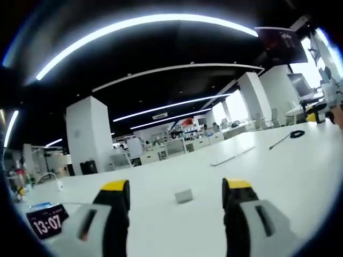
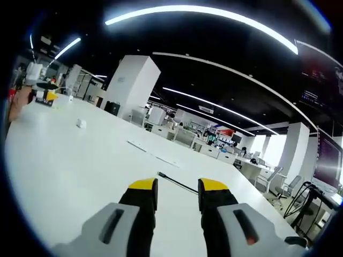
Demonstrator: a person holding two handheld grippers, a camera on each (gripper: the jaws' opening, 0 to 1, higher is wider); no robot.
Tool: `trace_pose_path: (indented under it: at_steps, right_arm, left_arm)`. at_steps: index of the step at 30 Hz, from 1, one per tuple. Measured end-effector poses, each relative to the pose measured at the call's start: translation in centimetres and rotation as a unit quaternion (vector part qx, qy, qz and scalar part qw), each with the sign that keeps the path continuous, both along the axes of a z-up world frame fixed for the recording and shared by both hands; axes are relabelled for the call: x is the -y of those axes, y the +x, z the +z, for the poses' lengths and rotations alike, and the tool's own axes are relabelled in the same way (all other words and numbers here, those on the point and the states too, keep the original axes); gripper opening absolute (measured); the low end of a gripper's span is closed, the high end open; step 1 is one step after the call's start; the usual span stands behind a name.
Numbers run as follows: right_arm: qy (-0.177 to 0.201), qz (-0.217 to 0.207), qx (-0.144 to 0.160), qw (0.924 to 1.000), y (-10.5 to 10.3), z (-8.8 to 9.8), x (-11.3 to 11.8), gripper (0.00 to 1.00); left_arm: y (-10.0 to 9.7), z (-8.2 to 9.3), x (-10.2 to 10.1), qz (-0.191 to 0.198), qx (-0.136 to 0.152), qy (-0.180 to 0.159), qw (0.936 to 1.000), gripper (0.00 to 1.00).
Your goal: Plug the desk Type‑C cable into the charger adapter.
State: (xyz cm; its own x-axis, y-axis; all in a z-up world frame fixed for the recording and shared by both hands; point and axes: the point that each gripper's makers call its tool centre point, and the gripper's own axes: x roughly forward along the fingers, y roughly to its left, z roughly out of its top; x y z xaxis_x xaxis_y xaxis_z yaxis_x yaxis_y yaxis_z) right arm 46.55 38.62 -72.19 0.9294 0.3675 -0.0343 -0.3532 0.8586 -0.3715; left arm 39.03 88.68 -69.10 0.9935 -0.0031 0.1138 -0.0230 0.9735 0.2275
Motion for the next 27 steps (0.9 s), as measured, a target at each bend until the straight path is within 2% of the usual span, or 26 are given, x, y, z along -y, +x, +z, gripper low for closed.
trace_pose_path:
  at_steps: [21, 27]
  right_arm:
    - [-0.002, 0.006, 0.0, 1.0, -0.12, -0.02, -0.15, 0.3]
    - [0.003, 0.007, 0.004, 1.0, -0.24, 0.21, -0.13, 0.3]
  left_arm:
    - [-0.09, 0.15, 0.05, 0.003, 0.003, 0.009, 1.0, 0.71]
    - [0.0, -0.18, -0.32, 0.013, -0.004, 0.01, 0.9999, 0.71]
